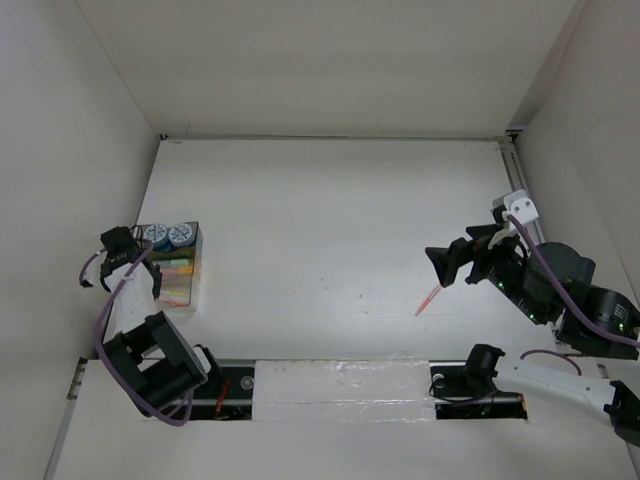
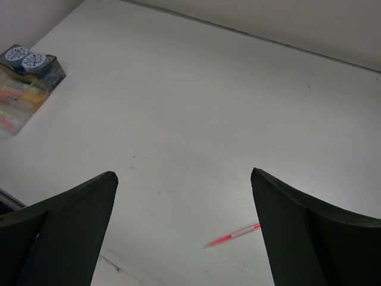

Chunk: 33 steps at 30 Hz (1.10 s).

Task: Sort the stationery into containers
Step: Place the stationery into the container

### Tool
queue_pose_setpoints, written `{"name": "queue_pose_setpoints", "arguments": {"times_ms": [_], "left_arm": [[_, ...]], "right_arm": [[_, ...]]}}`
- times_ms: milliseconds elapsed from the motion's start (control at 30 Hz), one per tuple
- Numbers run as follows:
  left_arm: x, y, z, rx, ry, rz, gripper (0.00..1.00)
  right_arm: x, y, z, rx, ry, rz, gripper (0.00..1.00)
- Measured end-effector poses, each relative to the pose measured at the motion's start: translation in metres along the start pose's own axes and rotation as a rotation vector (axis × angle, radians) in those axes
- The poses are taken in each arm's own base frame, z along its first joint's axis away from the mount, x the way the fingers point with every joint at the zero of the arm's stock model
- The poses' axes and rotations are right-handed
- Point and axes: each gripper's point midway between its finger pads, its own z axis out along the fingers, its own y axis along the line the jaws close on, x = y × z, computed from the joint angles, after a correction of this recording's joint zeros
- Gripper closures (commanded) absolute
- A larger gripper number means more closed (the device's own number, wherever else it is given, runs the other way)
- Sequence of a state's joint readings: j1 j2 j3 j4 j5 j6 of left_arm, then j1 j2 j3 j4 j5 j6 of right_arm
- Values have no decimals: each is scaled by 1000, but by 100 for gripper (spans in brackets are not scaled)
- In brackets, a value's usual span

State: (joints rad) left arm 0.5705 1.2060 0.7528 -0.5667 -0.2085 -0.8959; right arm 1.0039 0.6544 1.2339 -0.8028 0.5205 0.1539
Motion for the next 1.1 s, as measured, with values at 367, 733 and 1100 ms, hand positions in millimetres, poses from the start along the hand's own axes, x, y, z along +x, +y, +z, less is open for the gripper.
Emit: {"name": "queue_pose_setpoints", "arguments": {"times_ms": [367, 733, 1100], "left_arm": [[1, -12, -17, 99, 0, -8, 89], [8, -10, -14, 106, 20, -4, 79], [9, -12, -15, 120, 26, 2, 56]], "right_arm": [[0, 0, 0, -1, -2, 1, 0], [-1, -2, -4, -3, -14, 8, 0], [-1, -2, -4, -3, -14, 8, 0]]}}
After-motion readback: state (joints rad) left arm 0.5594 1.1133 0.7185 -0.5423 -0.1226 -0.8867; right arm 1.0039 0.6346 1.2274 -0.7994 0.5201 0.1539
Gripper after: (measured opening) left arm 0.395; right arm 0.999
